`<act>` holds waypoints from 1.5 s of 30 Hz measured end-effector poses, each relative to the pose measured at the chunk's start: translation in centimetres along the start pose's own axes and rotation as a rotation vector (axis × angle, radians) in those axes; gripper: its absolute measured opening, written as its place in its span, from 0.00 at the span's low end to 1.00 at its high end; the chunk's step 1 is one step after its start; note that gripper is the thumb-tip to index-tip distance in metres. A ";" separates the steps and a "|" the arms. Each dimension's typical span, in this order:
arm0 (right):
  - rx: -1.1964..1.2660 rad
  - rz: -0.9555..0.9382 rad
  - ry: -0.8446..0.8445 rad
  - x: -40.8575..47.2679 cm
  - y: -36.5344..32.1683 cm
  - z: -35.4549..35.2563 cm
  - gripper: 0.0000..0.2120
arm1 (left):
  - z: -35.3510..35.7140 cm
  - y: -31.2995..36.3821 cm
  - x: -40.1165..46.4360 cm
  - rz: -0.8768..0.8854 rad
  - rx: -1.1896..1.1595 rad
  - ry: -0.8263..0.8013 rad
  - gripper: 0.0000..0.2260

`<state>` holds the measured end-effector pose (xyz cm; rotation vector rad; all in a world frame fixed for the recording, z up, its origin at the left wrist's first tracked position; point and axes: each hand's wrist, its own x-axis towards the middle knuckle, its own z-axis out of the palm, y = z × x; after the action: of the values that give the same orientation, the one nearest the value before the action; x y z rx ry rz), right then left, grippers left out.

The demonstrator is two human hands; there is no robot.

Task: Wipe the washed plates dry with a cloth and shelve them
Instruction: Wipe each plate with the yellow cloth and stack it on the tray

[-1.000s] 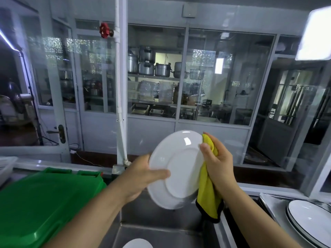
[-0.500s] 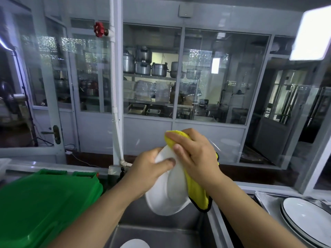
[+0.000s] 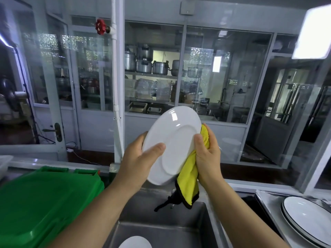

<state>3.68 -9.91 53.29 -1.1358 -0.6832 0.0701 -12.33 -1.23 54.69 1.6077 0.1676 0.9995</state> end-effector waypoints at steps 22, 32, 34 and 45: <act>-0.892 -0.772 -0.296 1.9 -2.3 0.0 0.22 | -0.5 0.4 1.0 -0.207 0.025 -0.074 0.03; -0.570 -0.494 -0.025 -3.7 4.1 1.1 0.17 | -3.8 1.5 1.2 -0.138 -0.244 0.216 0.05; -0.586 -0.504 -0.028 -4.9 4.6 2.3 0.20 | -3.8 1.0 1.5 -0.155 -0.361 0.312 0.06; -1.014 -1.031 -0.200 -8.2 5.2 8.2 0.27 | -4.3 -2.2 0.3 -0.490 -0.664 0.358 0.17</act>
<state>-5.77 -4.19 47.03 -1.5839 -1.4958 -1.1655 -14.14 2.83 52.81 0.7250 0.4045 0.8251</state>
